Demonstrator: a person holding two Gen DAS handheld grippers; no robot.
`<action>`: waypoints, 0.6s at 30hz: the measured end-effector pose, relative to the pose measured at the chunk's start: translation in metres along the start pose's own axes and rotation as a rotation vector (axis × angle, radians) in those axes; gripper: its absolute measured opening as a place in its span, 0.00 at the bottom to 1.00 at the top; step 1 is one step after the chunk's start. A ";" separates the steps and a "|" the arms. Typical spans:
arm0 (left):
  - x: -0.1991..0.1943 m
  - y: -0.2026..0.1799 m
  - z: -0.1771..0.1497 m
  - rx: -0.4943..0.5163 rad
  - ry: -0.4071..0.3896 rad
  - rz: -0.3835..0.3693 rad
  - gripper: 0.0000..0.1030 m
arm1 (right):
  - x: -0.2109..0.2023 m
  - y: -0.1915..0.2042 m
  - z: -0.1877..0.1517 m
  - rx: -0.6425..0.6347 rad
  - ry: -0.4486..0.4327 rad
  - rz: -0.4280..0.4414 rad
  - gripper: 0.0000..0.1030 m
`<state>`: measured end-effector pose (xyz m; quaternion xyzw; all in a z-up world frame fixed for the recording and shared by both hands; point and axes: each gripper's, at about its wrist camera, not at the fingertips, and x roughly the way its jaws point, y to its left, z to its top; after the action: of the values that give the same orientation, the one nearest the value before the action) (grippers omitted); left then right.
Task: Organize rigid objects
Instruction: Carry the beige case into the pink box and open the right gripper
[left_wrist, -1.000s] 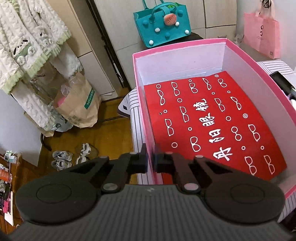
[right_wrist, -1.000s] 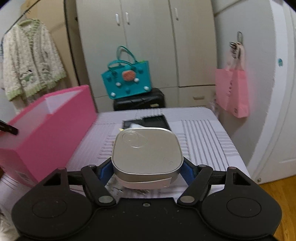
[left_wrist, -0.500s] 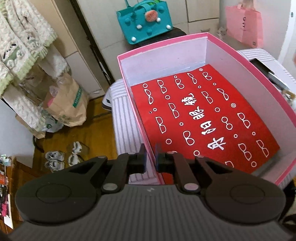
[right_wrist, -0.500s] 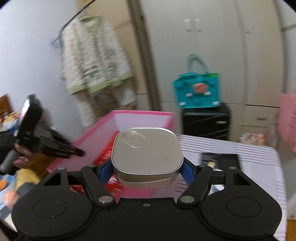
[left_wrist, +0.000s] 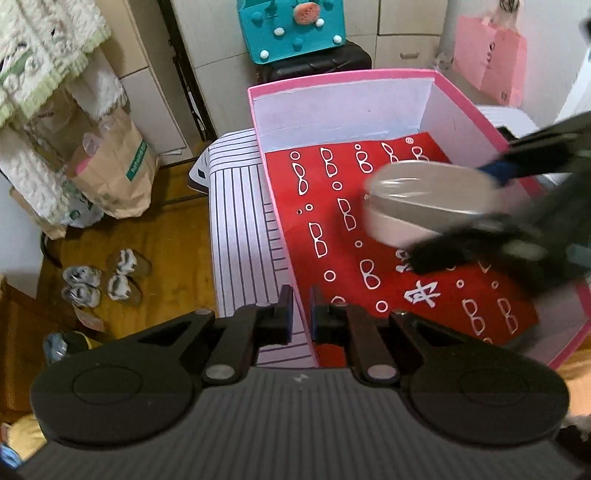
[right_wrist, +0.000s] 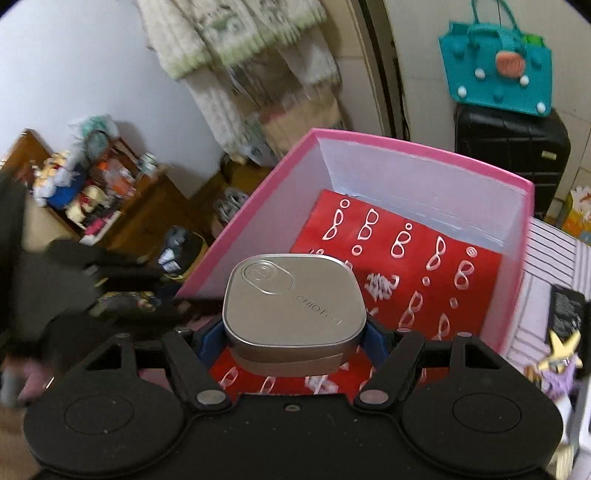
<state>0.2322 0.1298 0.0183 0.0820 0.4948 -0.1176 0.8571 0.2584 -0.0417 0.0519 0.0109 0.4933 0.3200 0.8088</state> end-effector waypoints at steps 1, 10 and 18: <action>0.000 0.001 0.000 -0.021 0.000 -0.011 0.08 | 0.012 0.001 0.007 -0.001 0.017 -0.016 0.76; 0.001 0.006 0.001 -0.031 0.010 -0.050 0.10 | 0.077 -0.009 0.030 -0.015 0.131 -0.124 0.76; 0.000 0.007 0.001 -0.046 0.010 -0.061 0.10 | 0.100 0.003 0.035 -0.144 0.137 -0.183 0.76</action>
<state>0.2355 0.1365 0.0191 0.0478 0.5037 -0.1317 0.8524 0.3160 0.0242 -0.0085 -0.1140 0.5220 0.2793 0.7978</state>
